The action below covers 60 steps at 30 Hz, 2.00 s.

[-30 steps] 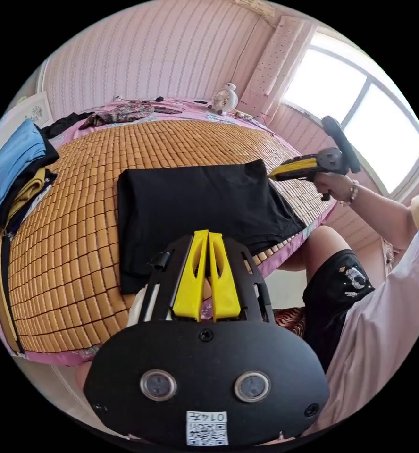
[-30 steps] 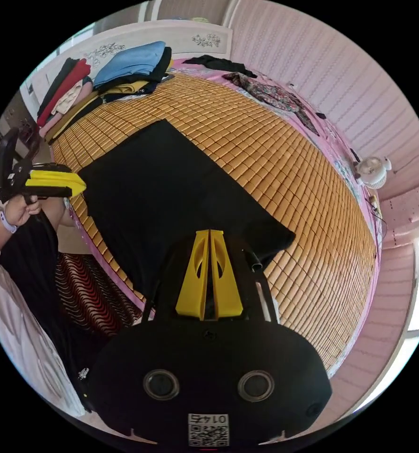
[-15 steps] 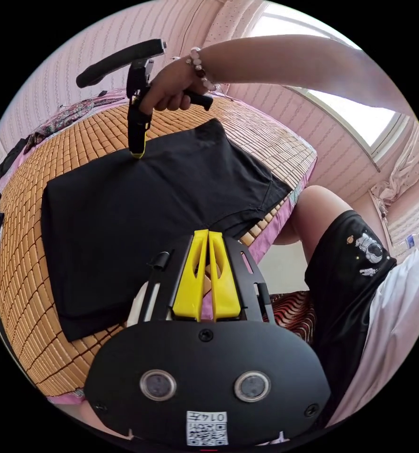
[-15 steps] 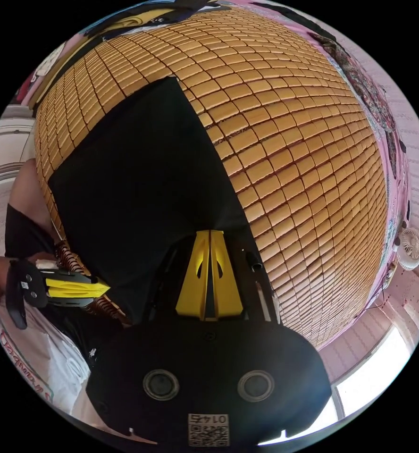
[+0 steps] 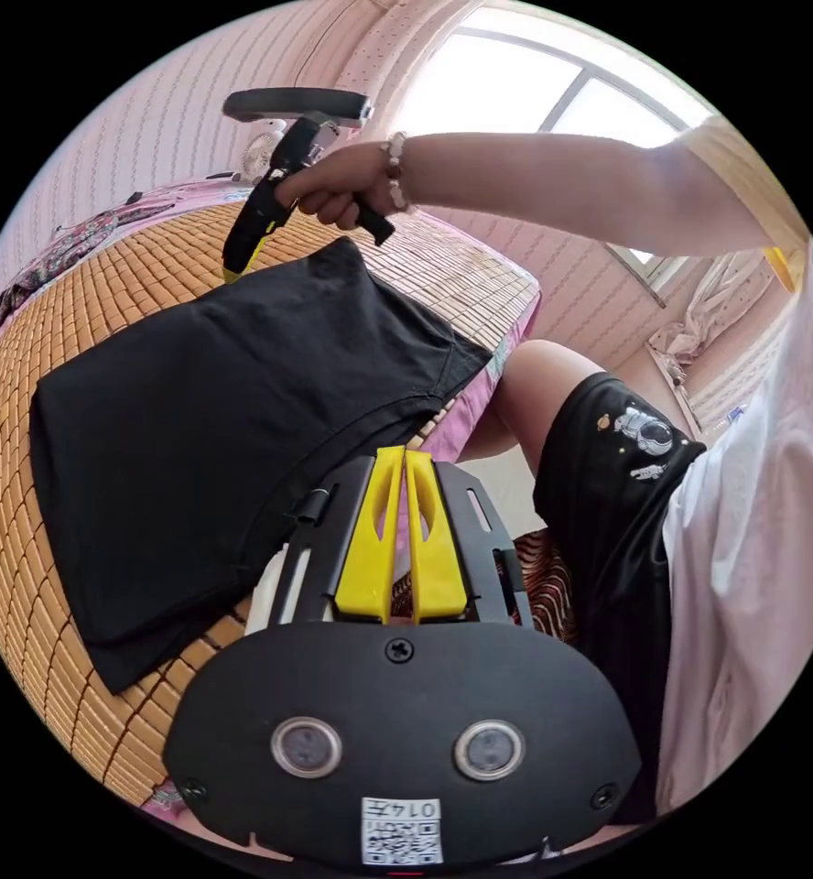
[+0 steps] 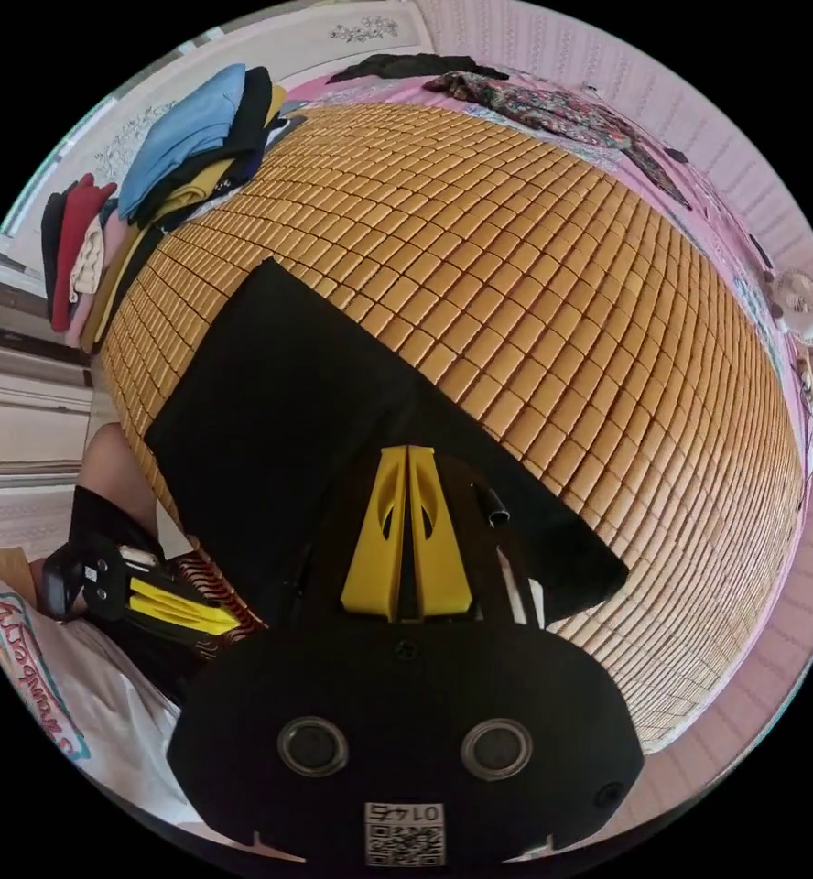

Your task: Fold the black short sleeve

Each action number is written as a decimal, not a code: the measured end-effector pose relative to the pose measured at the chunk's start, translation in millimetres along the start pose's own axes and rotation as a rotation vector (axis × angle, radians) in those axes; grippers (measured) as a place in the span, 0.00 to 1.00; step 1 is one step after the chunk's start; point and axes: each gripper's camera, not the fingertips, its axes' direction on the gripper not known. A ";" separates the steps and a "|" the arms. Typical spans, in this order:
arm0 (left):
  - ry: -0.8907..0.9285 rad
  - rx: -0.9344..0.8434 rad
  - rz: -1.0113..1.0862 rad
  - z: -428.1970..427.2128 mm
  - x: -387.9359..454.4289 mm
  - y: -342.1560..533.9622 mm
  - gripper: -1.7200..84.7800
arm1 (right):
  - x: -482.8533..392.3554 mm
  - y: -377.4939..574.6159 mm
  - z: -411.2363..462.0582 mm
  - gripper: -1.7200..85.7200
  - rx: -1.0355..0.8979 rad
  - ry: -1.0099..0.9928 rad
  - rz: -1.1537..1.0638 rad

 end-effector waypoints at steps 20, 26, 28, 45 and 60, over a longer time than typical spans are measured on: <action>-0.066 -0.033 0.211 59.8 74.1 -69.7 0.20 | 147.1 328.4 -55.4 0.04 0.002 -0.336 0.467; -0.146 -0.045 0.243 87.5 79.6 -107.1 0.21 | 177.2 361.5 -96.8 0.02 0.320 -0.672 0.448; -0.148 -0.059 0.191 95.1 69.0 -120.0 0.18 | 187.3 368.1 -95.5 0.02 0.393 -0.794 0.467; -0.007 -0.105 0.158 21.8 69.5 -74.2 0.02 | 245.9 407.5 -58.9 0.09 0.681 -0.610 0.897; 0.119 0.348 -0.012 -70.6 39.1 -97.6 0.02 | 195.0 383.3 -192.7 0.03 0.801 -0.343 0.654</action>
